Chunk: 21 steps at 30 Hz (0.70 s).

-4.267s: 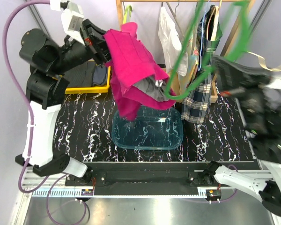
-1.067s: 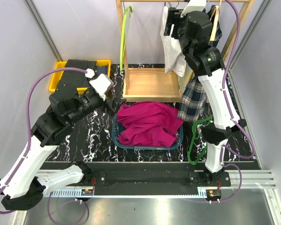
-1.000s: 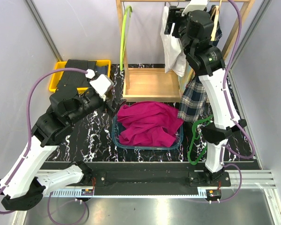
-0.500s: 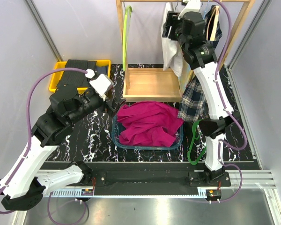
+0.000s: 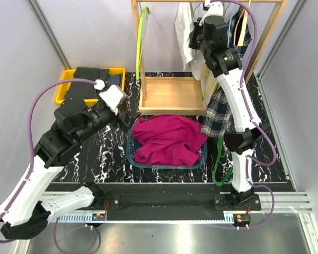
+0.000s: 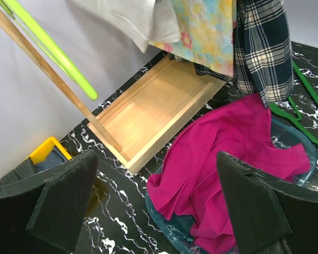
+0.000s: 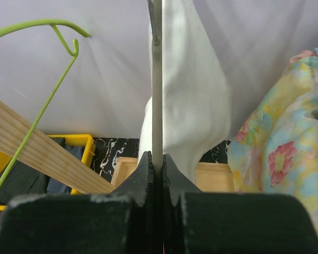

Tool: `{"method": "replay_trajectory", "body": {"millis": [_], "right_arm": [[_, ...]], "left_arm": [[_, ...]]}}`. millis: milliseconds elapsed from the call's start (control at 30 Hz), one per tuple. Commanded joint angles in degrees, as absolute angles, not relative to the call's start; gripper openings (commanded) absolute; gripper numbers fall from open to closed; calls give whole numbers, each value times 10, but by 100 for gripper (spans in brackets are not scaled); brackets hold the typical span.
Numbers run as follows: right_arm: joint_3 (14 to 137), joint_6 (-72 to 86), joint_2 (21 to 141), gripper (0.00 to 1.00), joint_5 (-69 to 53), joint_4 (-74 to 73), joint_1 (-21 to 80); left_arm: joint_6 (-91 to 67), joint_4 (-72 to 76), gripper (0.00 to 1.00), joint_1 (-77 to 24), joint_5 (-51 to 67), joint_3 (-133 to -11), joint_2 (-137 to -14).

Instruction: Remove the skirt from the hanger

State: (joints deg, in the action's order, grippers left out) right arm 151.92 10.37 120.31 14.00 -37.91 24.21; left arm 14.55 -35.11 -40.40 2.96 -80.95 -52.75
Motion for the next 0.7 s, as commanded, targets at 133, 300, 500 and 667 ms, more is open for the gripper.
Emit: {"method": "replay_trajectory", "body": {"millis": [133,300,500,667], "right_arm": [[1552,75,1166,0,141,-318,241],[1536,85,1124,0,120,-241,241],[1507,66,1072,0,100,-255,241],[1352,92,970,0,59,-258,243]], "left_arm": [[138,-324,99,-399,21,-799,-516],[131,-324,99,-396,27,-795,-516],[134,-325,99,-392,29,-790,-512],[127,-325,99,-385,40,-795,-516]]}}
